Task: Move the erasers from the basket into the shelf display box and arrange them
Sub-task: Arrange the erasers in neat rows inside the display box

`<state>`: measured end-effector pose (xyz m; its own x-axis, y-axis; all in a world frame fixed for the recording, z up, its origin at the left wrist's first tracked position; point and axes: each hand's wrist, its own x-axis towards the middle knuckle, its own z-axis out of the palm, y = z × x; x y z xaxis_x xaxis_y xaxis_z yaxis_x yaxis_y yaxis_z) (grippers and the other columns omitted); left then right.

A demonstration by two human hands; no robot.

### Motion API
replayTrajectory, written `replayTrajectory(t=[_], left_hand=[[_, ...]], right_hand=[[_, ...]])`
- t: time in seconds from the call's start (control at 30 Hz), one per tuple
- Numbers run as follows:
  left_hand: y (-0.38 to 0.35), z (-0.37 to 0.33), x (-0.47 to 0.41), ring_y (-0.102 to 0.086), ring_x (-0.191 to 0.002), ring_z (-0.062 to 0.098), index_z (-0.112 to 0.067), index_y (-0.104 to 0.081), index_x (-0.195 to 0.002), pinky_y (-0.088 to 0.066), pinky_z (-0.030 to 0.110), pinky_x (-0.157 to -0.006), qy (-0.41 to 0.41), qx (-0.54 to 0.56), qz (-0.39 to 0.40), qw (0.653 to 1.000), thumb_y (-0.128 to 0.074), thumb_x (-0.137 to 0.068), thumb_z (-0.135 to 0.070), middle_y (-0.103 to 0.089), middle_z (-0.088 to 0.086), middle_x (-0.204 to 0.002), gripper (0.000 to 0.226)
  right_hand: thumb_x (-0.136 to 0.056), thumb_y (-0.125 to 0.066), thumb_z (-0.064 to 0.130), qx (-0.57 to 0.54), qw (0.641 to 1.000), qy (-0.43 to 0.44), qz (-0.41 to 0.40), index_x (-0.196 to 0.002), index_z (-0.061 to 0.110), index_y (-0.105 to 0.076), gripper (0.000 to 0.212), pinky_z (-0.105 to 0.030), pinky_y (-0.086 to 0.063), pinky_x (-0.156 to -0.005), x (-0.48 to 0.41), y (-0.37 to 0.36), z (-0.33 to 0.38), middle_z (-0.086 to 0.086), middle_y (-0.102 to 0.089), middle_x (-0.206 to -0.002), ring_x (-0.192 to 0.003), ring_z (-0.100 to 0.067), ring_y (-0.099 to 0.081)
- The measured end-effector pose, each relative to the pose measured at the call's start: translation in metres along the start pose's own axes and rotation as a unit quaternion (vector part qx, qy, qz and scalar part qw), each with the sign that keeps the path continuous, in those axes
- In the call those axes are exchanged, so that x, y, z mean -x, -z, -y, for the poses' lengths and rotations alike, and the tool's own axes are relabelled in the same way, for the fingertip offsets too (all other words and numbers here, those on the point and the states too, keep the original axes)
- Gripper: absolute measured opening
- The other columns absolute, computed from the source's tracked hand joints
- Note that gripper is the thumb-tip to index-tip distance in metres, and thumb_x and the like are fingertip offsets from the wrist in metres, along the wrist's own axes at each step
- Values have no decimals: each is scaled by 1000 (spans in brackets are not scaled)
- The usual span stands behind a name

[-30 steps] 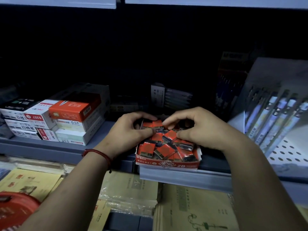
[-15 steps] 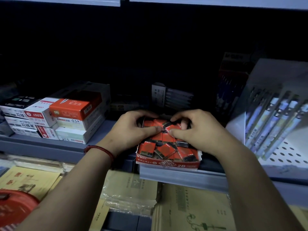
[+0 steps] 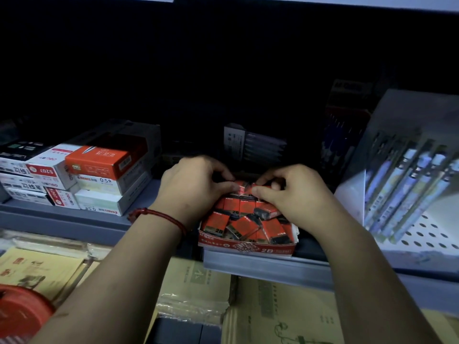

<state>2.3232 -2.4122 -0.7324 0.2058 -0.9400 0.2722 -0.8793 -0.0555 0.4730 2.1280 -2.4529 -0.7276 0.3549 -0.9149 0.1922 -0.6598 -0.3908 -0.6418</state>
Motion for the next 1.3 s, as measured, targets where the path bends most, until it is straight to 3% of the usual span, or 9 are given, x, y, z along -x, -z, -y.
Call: replayTrajectory(t=[0.13,0.27,0.37,0.5,0.6,0.7,0.9,1.1,1.3], left_hand=[[-1,11,-4,-69,-91,8,-37,-72,-88,-60,37,-81,3,117,50,992,-77,-83,-44,-72,-15,-96,10],[-1,7,-4,-63,-103,0,-41,-70,-114,-55,28,-90,-42,114,83,989,-72,-82,-56,-69,-20,-112,35],[-3,2,-4,-63,-105,1,-48,-68,-115,-55,32,-93,-49,100,94,989,-73,-75,-64,-68,-22,-117,44],[-3,0,-8,-64,-99,-2,-48,-73,-106,-56,30,-89,-44,123,112,985,-78,-74,-55,-68,-25,-106,33],[-3,0,-9,-66,-93,-4,-43,-73,-103,-56,22,-80,-43,134,118,983,-79,-75,-51,-68,-23,-102,30],[-3,1,-8,-68,-88,-4,-43,-74,-103,-59,23,-78,-40,149,129,980,-78,-79,-47,-70,-23,-101,25],[-2,2,-4,-62,-89,-13,-42,-74,-109,-52,12,-77,-42,167,130,977,-77,-82,-40,-65,-31,-98,27],[-7,0,-2,-69,-89,-2,-36,-75,-111,-60,24,-80,-18,185,83,979,-79,-82,-39,-73,-16,-105,29],[-11,-1,-3,-67,-93,0,-31,-75,-113,-57,24,-83,-16,147,53,988,-78,-83,-43,-73,-13,-109,32]], right_hand=[[-93,-65,34,-12,1000,-12,12,-83,39,-71,13,-36,-60,-74,-1,2,-3,9,-72,-80,-75,-10,-68],[-96,-61,23,-22,999,-20,11,-87,38,-70,20,-36,-60,-74,0,0,-4,7,-71,-83,-77,-12,-68],[-97,-60,20,-32,999,-15,10,-88,37,-70,22,-30,-58,-76,-1,0,-4,14,-70,-86,-79,-2,-65],[-92,-60,16,-52,997,-33,39,-95,35,-72,22,-20,-50,-59,0,3,-5,14,-67,-82,-67,-2,-63],[-85,-67,18,-64,995,-48,54,-106,31,-70,25,-17,-49,-59,0,5,-7,10,-63,-84,-69,-5,-62],[-85,-72,24,-24,999,-39,14,-98,28,-67,14,-13,-40,-49,-2,4,-10,8,-58,-80,-61,-3,-54],[-83,-77,25,-24,998,-50,-5,-85,26,-66,11,-17,-38,-53,-3,4,-10,7,-59,-77,-63,-5,-54],[-80,-71,3,-85,993,-81,31,-103,24,-71,31,-10,-36,-42,-1,16,-7,8,-52,-59,-41,4,-49],[-78,-76,5,-96,991,-97,-17,-96,22,-71,25,-21,-48,-63,1,13,-7,8,-61,-80,-73,-9,-59]])
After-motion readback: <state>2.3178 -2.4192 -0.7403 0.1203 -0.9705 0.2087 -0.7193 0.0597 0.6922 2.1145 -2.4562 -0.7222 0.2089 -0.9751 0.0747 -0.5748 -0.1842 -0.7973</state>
